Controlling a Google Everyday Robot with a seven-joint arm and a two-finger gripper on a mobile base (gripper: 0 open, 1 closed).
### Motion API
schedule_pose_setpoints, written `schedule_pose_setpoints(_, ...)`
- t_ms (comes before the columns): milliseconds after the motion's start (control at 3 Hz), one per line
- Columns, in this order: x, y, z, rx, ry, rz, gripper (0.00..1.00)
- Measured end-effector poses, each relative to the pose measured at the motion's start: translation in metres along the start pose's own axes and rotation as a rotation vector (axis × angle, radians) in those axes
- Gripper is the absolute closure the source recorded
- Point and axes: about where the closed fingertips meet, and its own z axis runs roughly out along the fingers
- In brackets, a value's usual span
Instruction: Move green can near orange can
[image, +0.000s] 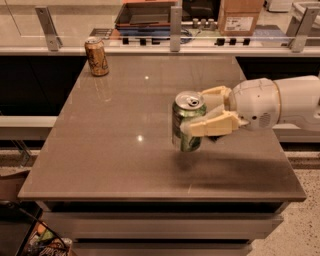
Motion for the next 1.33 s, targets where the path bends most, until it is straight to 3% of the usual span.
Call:
schedule_pose_setpoints(667, -0.029, -0.073, -0.008, 0.25, 0.01, -0.03, 1.0)
schedule_pose_setpoints(1000, -0.036, -0.113, 0.0, 0.299, 0.04, -0.026, 1.0)
schedule_pose_setpoints(1333, -0.04, -0.159, 0.023, 0.29, 0.048, -0.001, 1.0)
